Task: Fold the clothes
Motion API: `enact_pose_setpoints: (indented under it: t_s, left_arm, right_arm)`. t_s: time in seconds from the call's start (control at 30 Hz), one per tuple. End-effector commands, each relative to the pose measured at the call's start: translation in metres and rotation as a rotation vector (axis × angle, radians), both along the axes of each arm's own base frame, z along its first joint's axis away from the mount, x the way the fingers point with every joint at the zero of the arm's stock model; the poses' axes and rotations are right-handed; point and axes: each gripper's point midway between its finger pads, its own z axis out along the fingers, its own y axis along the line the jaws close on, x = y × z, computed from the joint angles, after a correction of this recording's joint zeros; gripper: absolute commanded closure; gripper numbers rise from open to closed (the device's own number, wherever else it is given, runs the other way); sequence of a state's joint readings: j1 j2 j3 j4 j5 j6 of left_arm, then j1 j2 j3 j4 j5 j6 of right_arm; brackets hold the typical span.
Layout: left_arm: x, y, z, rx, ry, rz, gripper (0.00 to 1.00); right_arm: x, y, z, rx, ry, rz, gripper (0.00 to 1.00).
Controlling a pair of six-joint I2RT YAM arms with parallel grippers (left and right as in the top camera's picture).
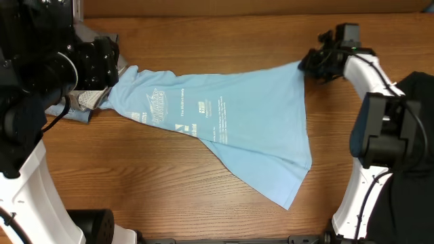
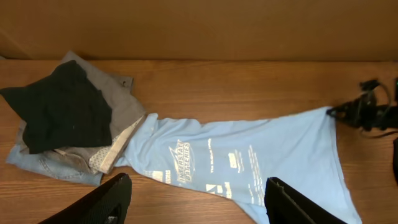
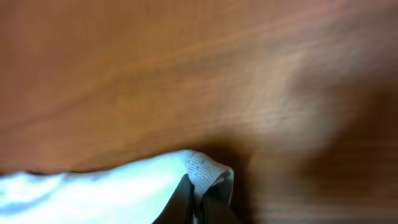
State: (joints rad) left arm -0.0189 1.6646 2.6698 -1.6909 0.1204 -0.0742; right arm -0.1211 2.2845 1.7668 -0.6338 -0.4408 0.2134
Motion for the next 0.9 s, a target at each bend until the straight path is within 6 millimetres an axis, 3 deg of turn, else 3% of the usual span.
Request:
enact_pose_setpoints:
  t_s: [0.0, 0.1, 0.13, 0.2, 0.23, 0.37, 0.5, 0.63, 0.87]
  left_arm:
    - [-0.001, 0.0, 0.002, -0.008, -0.007, -0.003, 0.29]
    - [-0.001, 0.0, 0.002, -0.007, -0.007, -0.003, 0.28]
    - [-0.001, 0.0, 0.002, -0.006, -0.006, -0.003, 0.27]
    - [0.001, 0.0, 0.0, -0.005, 0.0, -0.001, 0.26]
    - [0.002, 0.0, -0.001, -0.004, 0.003, -0.001, 0.25]
    - [0.008, 0.001, -0.014, 0.005, 0.048, -0.006, 0.25]
    - [0.014, 0.002, -0.041, 0.037, 0.139, -0.027, 0.27]
    - [0.019, 0.013, -0.103, 0.092, 0.355, 0.005, 0.32]
    - [0.042, 0.0, -0.222, 0.036, 0.628, -0.041, 0.36]
  right_arm:
    - [0.037, -0.062, 0.106, -0.017, -0.244, -0.11, 0.96]
    - [0.041, -0.117, 0.173, -0.023, -0.363, -0.236, 0.96]
    - [0.038, -0.127, 0.179, -0.014, -0.365, -0.262, 0.91]
    - [0.032, -0.135, 0.179, 0.002, -0.346, -0.274, 0.4]
    - [0.026, -0.135, 0.176, 0.018, -0.319, -0.274, 0.32]
    - [0.003, -0.13, 0.164, 0.06, -0.211, -0.261, 0.3]
    - [-0.021, -0.108, 0.173, 0.017, -0.181, -0.14, 0.3]
    - [-0.041, -0.074, 0.204, 0.004, -0.192, -0.066, 0.29]
    - [-0.077, -0.027, 0.261, 0.003, -0.248, 0.007, 0.28]
